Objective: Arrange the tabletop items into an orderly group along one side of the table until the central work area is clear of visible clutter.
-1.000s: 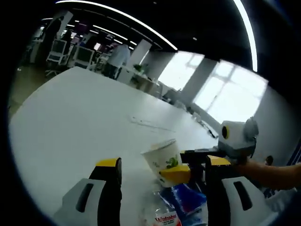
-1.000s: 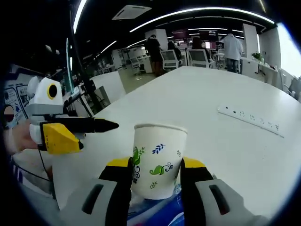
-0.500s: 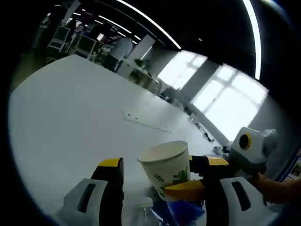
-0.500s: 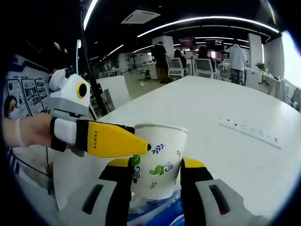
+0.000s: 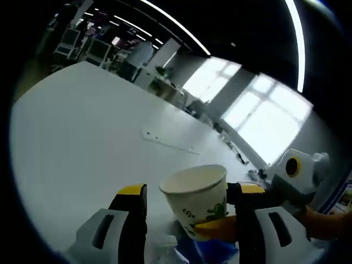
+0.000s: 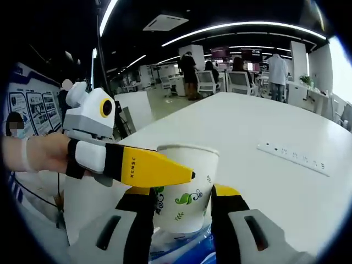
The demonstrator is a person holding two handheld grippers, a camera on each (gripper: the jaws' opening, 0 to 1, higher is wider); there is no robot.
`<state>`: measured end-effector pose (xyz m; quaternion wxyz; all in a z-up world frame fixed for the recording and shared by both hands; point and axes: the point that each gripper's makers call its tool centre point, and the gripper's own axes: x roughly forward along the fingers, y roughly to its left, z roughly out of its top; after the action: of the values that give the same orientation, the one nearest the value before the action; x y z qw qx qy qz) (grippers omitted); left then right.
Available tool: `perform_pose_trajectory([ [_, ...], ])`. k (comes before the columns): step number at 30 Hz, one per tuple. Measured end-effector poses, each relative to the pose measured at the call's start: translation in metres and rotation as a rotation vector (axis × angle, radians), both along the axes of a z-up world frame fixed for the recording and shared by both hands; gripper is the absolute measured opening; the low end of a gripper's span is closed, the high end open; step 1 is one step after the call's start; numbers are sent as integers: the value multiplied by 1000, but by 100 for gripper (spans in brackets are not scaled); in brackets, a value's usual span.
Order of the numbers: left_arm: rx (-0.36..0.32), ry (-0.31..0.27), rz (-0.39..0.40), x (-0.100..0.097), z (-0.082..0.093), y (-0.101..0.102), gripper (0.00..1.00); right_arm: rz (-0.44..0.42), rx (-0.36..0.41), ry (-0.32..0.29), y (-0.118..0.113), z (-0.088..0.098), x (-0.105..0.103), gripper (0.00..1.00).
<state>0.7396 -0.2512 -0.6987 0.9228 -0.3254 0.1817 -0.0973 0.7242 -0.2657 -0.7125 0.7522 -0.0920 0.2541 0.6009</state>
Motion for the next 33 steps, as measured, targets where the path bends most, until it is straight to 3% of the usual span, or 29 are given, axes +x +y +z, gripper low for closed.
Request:
perform_pose_trajectory([
  [11,2,-7,-20,2,3,-1,46,19,6,-5,0,0,-4,37],
  [17,22,-7,-24,2,3,-2,45,24,-4,-19,-1,0,-4,38],
  [24,101,-33,-34,3,7,-4,44,30,-14,-46,-2,1,-4,38],
  [33,309,-124,-74,4,20,-6,43,44,-28,-109,-1,2,3,39],
])
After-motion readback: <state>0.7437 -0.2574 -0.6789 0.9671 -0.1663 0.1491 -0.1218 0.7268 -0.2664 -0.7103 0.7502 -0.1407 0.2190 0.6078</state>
